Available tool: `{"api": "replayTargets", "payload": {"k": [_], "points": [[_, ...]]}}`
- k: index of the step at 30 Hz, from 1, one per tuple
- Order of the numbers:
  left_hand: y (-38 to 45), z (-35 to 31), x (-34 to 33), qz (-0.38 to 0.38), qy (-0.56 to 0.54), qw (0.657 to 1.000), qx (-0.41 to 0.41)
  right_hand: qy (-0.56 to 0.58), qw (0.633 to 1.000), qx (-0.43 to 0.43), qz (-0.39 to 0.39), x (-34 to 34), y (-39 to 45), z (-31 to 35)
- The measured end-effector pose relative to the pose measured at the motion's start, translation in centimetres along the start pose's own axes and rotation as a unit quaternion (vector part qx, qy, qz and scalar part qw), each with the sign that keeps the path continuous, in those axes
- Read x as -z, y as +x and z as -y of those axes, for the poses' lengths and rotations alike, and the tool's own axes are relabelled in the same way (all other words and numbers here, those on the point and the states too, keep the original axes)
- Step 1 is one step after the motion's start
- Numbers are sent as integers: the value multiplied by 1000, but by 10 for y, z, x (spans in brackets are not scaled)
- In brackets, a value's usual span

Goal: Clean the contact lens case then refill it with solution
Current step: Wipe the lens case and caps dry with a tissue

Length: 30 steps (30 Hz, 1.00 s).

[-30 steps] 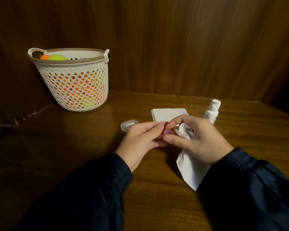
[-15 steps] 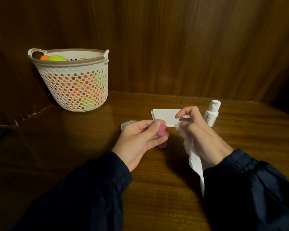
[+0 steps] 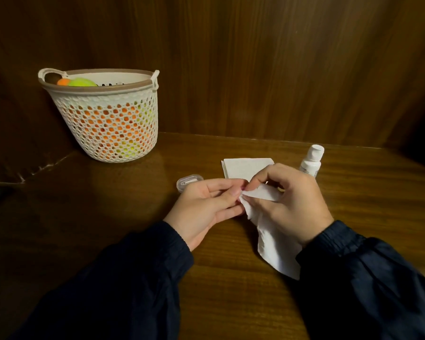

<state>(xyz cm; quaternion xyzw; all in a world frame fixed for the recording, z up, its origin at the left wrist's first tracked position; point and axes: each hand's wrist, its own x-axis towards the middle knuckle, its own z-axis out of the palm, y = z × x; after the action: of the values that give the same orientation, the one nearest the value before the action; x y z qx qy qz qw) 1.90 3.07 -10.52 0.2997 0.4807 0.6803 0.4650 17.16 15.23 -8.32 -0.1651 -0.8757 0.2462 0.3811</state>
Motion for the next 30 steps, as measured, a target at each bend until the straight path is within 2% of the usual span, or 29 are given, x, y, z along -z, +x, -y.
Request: {"api": "replayTargets", "payload": {"k": [2,4,8,10,12,16,21,24,30], "points": [[0,-1,0,-4,-1,1000,-3,13,1000,4,-28,-2,-2,2],[-1,-1,0,-13,-5,1000,-9,26,999,10,-19,-2,-2,3],[-1,-3,2,-48,-24,998,-31,59,994,3,92,3,-1,2],[-1,-3,3,-47,-40,998,-33,74,990,8,116,3,0,0],[-1,-3,2,-34,-42,998,-36,80,993,22,85,3,0,-2],[-1,-1,-3,-18,-31,999,-35,162,987,6,10,0,1,-4],[-1,-1,-2,-18,-21,999,-28,135,990,5,-35,-5,-3,-2],[-3,-2,-2,-22,-26,999,-34,63,997,-3,-42,-6,-3,-1],[-4,-4,-4,-50,-14,997,-52,33,999,16,-21,-2,-1,2]]}}
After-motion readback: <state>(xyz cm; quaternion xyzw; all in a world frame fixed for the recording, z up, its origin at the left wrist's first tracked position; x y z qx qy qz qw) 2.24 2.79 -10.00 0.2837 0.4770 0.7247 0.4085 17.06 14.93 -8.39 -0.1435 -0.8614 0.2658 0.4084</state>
